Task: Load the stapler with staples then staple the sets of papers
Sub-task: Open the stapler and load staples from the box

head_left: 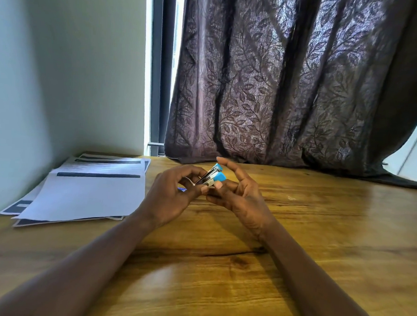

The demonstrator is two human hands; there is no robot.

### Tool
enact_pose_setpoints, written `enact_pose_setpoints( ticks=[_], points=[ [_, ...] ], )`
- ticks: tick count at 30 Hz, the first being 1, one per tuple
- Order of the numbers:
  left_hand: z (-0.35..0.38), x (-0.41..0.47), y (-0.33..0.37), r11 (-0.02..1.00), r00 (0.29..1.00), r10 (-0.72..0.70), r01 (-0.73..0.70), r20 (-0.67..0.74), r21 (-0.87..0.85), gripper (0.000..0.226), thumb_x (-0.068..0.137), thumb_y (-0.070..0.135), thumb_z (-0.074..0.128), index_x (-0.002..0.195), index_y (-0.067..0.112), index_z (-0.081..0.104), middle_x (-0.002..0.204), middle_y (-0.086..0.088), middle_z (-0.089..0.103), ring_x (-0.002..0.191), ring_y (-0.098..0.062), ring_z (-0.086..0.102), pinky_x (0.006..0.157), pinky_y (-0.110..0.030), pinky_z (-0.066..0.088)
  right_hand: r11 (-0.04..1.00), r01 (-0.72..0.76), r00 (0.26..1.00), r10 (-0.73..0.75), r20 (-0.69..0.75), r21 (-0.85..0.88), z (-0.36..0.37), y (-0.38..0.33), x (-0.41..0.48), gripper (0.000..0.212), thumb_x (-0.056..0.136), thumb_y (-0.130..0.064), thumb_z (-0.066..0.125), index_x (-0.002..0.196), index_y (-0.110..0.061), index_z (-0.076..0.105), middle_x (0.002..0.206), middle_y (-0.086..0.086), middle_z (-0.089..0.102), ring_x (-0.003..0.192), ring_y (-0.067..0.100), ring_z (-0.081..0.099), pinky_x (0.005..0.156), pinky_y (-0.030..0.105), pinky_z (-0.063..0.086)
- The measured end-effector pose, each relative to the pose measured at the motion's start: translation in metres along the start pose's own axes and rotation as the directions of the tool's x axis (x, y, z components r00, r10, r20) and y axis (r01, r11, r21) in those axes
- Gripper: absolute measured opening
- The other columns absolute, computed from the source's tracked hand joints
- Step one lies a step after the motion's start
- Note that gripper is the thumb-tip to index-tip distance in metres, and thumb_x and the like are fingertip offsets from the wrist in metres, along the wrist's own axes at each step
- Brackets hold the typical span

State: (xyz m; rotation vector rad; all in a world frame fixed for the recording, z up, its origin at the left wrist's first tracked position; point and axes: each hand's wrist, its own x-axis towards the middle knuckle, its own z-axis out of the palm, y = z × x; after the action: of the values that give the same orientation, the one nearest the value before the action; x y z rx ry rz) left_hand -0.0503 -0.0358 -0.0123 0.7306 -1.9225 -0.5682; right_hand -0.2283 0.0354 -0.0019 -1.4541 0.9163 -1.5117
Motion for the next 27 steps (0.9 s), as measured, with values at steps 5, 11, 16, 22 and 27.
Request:
enact_pose_setpoints(
  ticks=[5,11,16,22,27],
  points=[
    [-0.001,0.001,-0.001,0.994,0.998,0.065,-0.064,-0.011,0.093,0.031,0.086,0.025,0.080,0.116,0.030,0.073,0.106,0.014,0.071,0.092,-0.006,0.065,0.075,-0.021,0.054,0.999,-0.002,1.000,0.001,0.017,0.046,0.000,0.001,0.001,0.050,0.089,-0.010,0.066,0.136,-0.020,0.054,0.106,0.017,0.075,0.098,0.024,0.073,0.092,0.039,0.058],
    [-0.002,0.001,0.000,0.980,0.993,0.119,-0.113,-0.025,0.161,0.032,0.087,0.024,0.079,0.119,0.027,0.073,0.107,0.012,0.069,0.093,-0.008,0.065,0.077,-0.027,0.056,0.994,-0.004,1.000,0.001,0.028,0.112,-0.002,0.000,-0.002,0.042,0.093,0.001,0.060,0.132,-0.015,0.056,0.106,0.022,0.074,0.099,0.028,0.074,0.091,0.038,0.059],
    [0.000,-0.001,0.001,0.983,0.993,0.109,-0.103,-0.033,0.152,0.026,0.085,0.027,0.082,0.109,0.030,0.074,0.096,0.021,0.067,0.086,-0.005,0.064,0.070,-0.020,0.052,0.995,-0.020,1.000,0.020,0.002,0.099,-0.006,0.001,-0.001,0.045,0.091,-0.004,0.063,0.135,-0.014,0.057,0.103,0.024,0.074,0.097,0.030,0.074,0.091,0.040,0.059],
    [0.007,-0.009,0.006,0.982,0.997,0.068,-0.060,-0.041,0.180,0.027,0.080,0.040,0.083,0.102,0.029,0.076,0.083,0.016,0.068,0.072,-0.006,0.062,0.064,-0.026,0.054,0.995,-0.099,0.986,0.103,-0.133,0.034,-0.005,0.006,0.004,0.033,0.099,-0.009,0.060,0.131,-0.010,0.059,0.092,0.014,0.075,0.076,0.022,0.073,0.069,0.031,0.060],
    [0.011,-0.011,0.008,0.956,1.000,-0.004,0.003,0.000,0.294,0.027,0.077,0.046,0.082,0.096,0.026,0.078,0.077,0.013,0.069,0.068,-0.003,0.061,0.061,-0.027,0.052,0.887,-0.132,0.963,0.009,-0.269,-0.443,-0.010,0.021,0.005,0.023,0.099,-0.023,0.063,0.121,-0.018,0.067,0.089,0.003,0.077,0.078,0.016,0.075,0.079,0.043,0.062]
  ],
)
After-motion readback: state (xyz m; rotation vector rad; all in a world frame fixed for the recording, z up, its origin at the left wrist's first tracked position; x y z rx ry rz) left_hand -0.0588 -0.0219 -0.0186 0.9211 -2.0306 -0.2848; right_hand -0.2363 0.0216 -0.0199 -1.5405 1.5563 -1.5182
